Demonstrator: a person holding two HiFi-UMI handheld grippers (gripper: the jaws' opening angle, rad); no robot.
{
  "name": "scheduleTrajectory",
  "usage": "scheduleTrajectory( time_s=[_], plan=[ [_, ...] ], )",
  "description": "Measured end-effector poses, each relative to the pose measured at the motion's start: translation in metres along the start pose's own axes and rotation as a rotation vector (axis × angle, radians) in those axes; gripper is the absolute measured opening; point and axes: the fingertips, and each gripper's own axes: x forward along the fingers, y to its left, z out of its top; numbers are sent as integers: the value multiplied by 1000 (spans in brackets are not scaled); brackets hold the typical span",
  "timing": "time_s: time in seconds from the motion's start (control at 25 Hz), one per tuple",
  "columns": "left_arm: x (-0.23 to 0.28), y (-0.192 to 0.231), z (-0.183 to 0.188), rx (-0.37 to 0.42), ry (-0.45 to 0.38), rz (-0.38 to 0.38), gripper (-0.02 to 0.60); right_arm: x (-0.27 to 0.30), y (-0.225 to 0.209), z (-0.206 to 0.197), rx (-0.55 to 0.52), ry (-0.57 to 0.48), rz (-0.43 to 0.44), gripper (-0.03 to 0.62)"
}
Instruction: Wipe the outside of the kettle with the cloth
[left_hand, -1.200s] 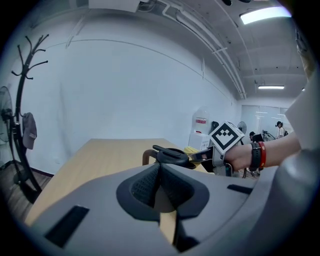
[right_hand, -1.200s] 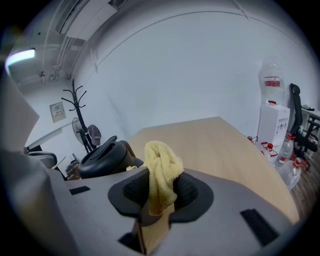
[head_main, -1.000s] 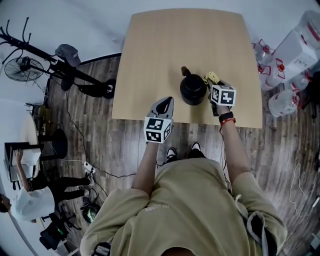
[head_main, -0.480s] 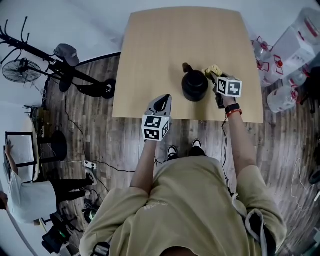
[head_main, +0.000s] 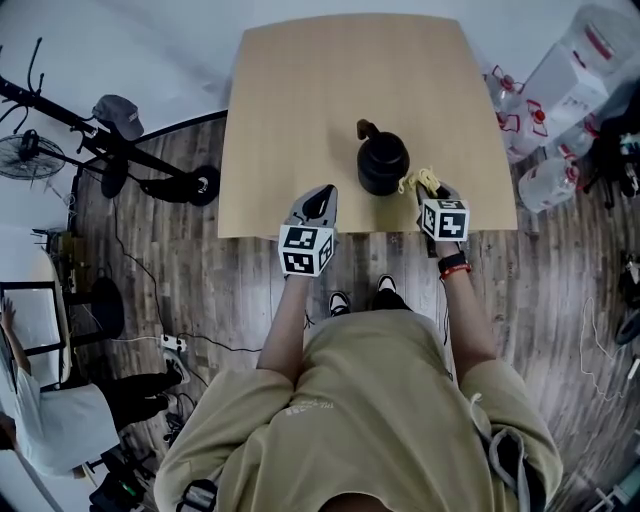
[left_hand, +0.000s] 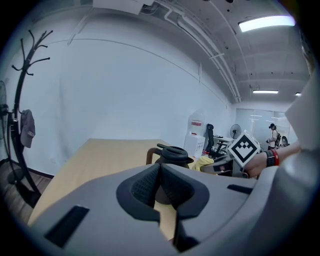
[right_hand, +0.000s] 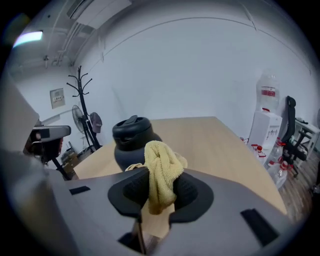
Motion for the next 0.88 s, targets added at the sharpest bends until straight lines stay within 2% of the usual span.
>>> scheduleTrajectory(
  time_s=[0.24,0.48,0.68,0.88],
  plan=[
    [-23,9,-4,0,-18,-10,25,-8,85,-29,9,15,97,110],
    [-42,30,-4,-18,-36,16,25,12,156,-25,-52,16,167,112],
    [-53,49,-3,-31,-46,47,25,36,189,-10,-102,0,176,114],
    [-58,62,-3,-40,-50,73,25,59,197,12,-113,-31,136,115]
  ],
)
